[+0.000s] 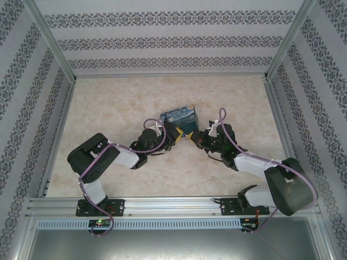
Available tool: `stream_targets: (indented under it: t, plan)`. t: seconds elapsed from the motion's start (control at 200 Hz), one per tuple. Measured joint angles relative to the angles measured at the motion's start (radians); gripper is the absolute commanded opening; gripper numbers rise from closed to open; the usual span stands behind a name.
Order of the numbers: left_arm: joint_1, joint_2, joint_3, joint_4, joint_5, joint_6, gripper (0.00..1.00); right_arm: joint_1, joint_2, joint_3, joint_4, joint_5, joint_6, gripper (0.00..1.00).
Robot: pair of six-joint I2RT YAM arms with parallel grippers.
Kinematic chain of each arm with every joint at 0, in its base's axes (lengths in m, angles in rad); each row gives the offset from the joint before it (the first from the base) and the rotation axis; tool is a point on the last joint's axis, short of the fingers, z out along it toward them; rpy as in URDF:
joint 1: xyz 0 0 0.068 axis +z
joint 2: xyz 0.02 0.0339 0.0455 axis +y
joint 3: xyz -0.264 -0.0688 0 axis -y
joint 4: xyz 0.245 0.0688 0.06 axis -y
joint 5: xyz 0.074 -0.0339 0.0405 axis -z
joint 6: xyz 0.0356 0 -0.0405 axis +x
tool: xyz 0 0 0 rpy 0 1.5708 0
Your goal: Unlock a padlock with a key
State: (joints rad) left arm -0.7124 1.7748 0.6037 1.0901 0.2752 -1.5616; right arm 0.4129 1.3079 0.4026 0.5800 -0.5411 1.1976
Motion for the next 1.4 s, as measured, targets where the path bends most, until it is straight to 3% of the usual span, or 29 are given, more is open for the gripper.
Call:
stream_targets:
  t: [0.425, 0.799, 1.164, 1.399]
  plan:
    - [0.007, 0.000, 0.016, 0.008, -0.017, -0.018, 0.00, -0.064, 0.056, 0.061, -0.002, -0.119, -0.031, 0.00]
    - [0.009, 0.004, 0.028, 0.011, 0.002, -0.019, 0.00, -0.124, 0.114, 0.134, -0.042, -0.208, -0.161, 0.00]
    - [0.005, 0.011, 0.031, 0.011, 0.062, -0.019, 0.00, -0.111, 0.151, 0.146, -0.006, -0.195, -0.167, 0.00]
    - [-0.013, 0.011, 0.031, 0.013, 0.069, -0.022, 0.00, -0.096, 0.075, 0.076, 0.001, -0.122, -0.109, 0.00]
